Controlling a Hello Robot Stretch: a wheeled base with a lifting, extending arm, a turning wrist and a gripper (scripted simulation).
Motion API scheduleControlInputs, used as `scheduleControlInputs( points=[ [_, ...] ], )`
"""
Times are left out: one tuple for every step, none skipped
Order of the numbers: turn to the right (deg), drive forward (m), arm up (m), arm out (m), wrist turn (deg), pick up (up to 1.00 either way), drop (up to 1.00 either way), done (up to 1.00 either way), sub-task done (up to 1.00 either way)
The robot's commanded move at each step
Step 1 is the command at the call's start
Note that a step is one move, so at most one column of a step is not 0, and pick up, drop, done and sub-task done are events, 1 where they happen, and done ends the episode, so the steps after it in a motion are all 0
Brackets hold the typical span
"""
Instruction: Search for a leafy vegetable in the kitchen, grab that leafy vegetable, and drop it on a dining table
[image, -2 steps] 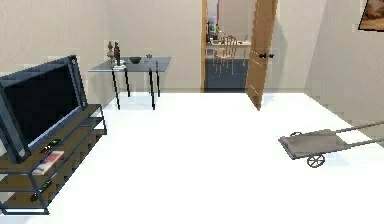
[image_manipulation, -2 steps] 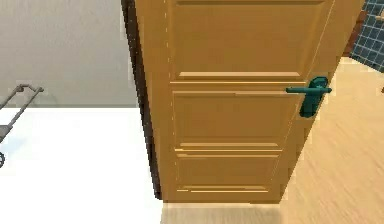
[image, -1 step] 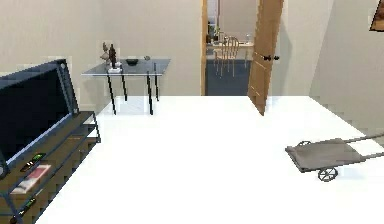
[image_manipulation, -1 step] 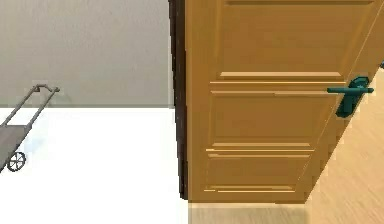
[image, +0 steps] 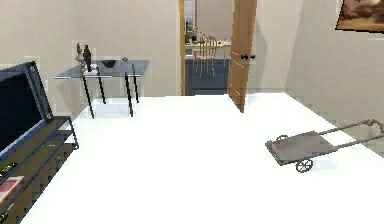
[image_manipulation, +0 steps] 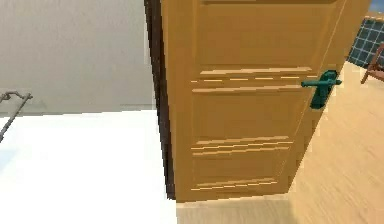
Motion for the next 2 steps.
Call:
scheduleControlInputs(
  points=[
    [0.0, 1.0, 0.0, 0.0, 0.0, 0.0, 0.0, 0.0, 0.0],
    [3.0, 0.0, 0.0, 0.0, 0.0, 0.0, 0.0, 0.0, 0.0]
  ],
)
